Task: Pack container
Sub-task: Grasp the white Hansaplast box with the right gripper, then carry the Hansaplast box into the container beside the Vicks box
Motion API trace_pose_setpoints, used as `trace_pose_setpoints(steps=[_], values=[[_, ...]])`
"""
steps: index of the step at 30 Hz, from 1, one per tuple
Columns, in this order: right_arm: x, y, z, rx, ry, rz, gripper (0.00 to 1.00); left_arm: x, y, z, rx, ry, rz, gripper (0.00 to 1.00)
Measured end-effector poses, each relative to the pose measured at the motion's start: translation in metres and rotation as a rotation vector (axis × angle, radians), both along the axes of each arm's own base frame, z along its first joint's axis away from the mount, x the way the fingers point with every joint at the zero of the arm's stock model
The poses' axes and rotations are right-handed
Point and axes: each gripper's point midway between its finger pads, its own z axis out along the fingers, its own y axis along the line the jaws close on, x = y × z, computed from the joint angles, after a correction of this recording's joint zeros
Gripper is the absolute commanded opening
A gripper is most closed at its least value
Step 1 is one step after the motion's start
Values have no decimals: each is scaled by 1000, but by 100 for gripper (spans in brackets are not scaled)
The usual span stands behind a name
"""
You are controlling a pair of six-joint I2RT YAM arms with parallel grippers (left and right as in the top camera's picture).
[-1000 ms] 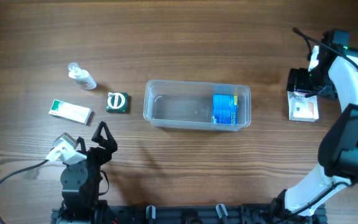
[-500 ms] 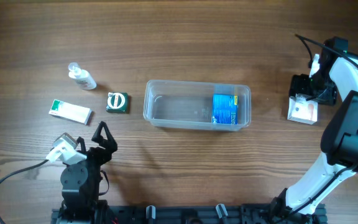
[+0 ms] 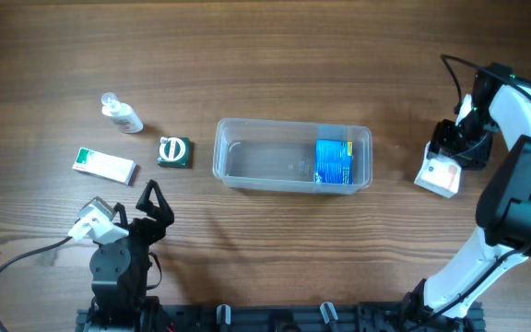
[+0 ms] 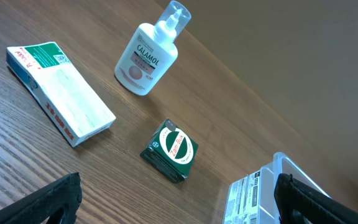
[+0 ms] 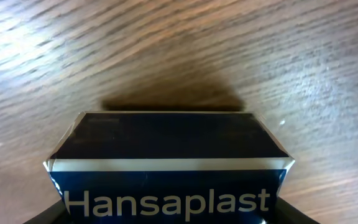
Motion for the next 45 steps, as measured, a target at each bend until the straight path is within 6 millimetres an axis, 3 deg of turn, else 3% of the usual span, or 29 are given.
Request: trace_pose_setpoints(steps=[2, 5, 9, 11, 13, 16, 19, 22, 24, 29, 36, 45], values=[[-1, 3, 6, 10, -6, -7, 64, 0, 0, 0, 0, 0, 0, 100], [-1, 9, 46, 5, -91, -13, 63, 0, 0, 0, 0, 0, 0, 100], [3, 33, 124, -21, -314, 34, 62, 0, 0, 0, 0, 0, 0, 100], [1, 56, 166, -26, -447, 80, 62, 0, 0, 0, 0, 0, 0, 100], [-6, 92, 207, -13, -580, 154, 62, 0, 0, 0, 0, 0, 0, 100], [-19, 144, 239, 41, -694, 254, 61, 0, 0, 0, 0, 0, 0, 100], [-29, 194, 252, 107, -742, 333, 62, 0, 0, 0, 0, 0, 0, 100], [-29, 238, 249, 149, -749, 372, 66, 0, 0, 0, 0, 0, 0, 100], [-28, 260, 237, 161, -719, 374, 68, 0, 0, 0, 0, 0, 0, 100], [-8, 299, 183, 145, -608, 349, 68, 0, 0, 0, 0, 0, 0, 100], [8, 311, 95, 79, -401, 273, 68, 0, 0, 0, 0, 0, 0, 100], [4, 311, 39, 23, -264, 247, 71, 0, 0, 0, 0, 0, 0, 100]])
